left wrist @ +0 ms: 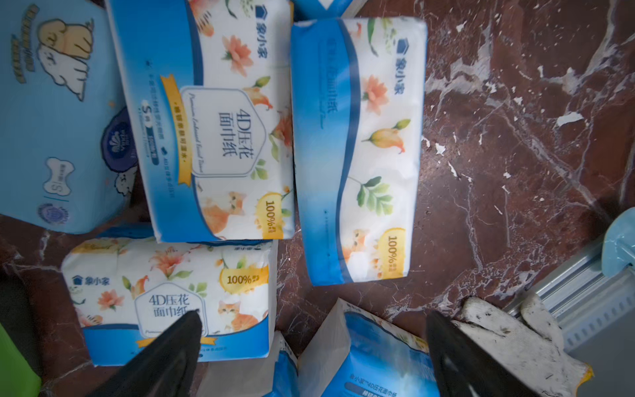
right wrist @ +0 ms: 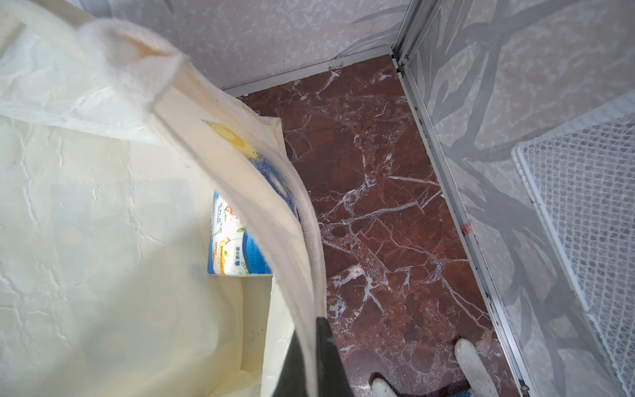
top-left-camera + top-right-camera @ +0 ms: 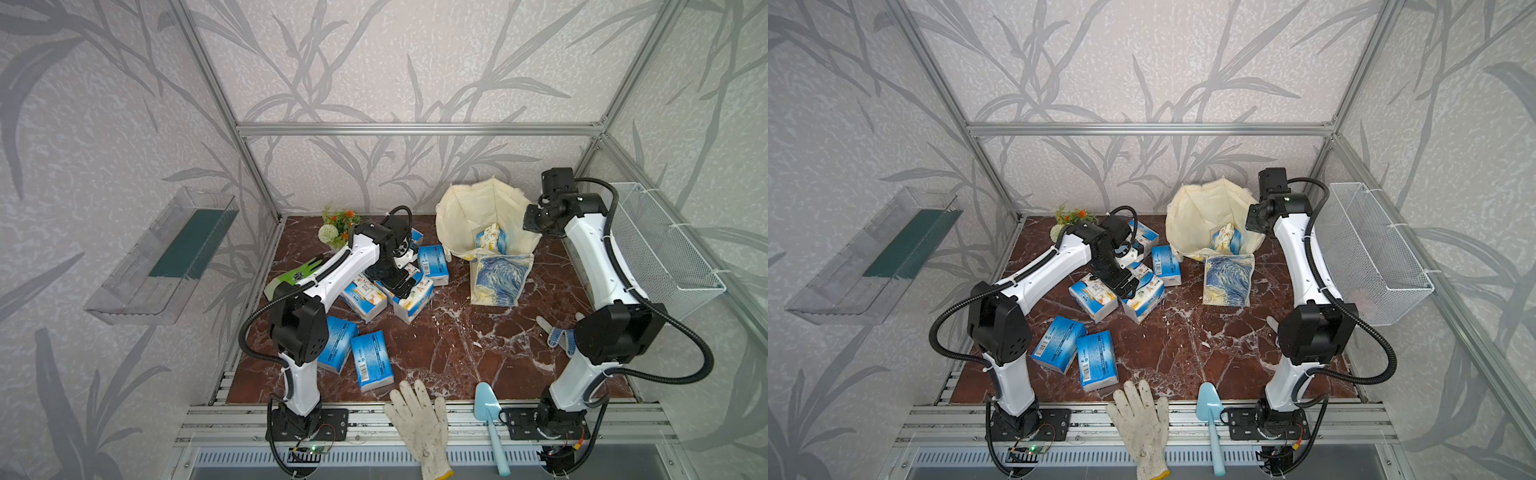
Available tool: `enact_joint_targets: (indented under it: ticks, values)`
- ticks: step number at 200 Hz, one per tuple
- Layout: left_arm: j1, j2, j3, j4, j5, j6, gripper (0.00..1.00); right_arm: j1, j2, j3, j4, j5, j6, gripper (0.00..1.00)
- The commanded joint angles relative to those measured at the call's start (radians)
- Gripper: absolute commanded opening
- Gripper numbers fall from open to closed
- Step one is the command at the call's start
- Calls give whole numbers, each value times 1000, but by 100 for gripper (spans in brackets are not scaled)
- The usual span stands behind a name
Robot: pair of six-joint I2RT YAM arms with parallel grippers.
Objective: Put tissues into the canvas bag
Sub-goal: Pick up the pack of facial tissues from the center of the board.
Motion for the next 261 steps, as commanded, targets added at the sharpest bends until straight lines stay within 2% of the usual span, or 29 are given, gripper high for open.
enact_joint_targets:
  ticks: [1, 38, 74, 100, 176, 194, 225, 261]
  values:
    - [-7, -71, -35, 109, 15, 42, 99, -8, -20, -11, -18, -18, -8, 0]
    - [-26, -72, -66, 165, 12, 60, 99, -9, -19, -15, -22, -25, -11, 0]
    - [-71, -34, -87, 218, -45, 53, 99, -11, -25, -34, -11, -50, -5, 0]
    - [-97, -19, -134, 285, -131, 34, 99, -11, -28, -33, -11, -61, -4, 0]
    - [-115, -7, -194, 321, -108, 23, 99, -12, -27, -11, -24, -71, -26, 0]
    - [-119, 9, -191, 309, -83, 4, 93, -12, -28, -22, -22, -73, -26, 0]
    - [-135, 16, -204, 312, -86, -5, 75, -12, -34, -40, -8, -76, -24, 0]
    - [-144, 36, -183, 282, -68, -3, 74, -15, -32, -36, -7, -82, -28, 0]
